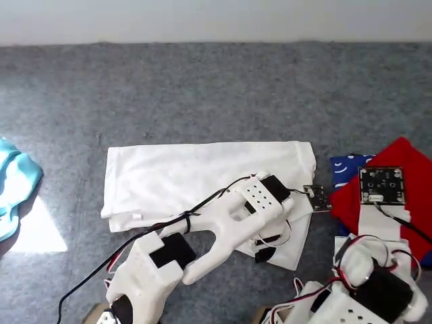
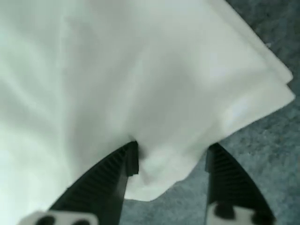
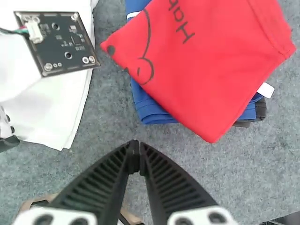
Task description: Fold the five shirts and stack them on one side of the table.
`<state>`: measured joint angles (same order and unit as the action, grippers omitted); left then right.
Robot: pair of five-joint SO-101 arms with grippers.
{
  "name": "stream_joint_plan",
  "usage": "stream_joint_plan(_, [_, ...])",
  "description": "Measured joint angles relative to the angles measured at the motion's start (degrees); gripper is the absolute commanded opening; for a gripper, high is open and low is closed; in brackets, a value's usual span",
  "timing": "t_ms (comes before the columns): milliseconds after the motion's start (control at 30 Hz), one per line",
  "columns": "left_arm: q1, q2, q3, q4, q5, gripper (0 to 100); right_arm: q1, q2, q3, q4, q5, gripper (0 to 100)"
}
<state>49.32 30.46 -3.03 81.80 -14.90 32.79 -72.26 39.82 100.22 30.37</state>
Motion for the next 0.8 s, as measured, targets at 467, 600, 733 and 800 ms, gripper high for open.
stream_joint_plan(467, [4.75, 2.11, -0.97, -1.14, 1.93, 1, 0.00, 0.00, 0.00, 0.00, 0.00, 1.0])
stream_joint_plan(600, [5.01, 1.32, -0.97, -1.14, 2.11, 1, 0.00, 0.00, 0.00, 0.00, 0.00, 1.0])
stream_joint_plan(733, [2.99, -1.32, -0.88, -1.14, 2.11, 1, 0.00, 0.00, 0.00, 0.00, 0.00, 1.0])
stream_joint_plan(800, [0.88, -3.08, -0.88, -1.67, 2.02, 1, 0.00, 0.00, 0.00, 0.00, 0.00, 1.0])
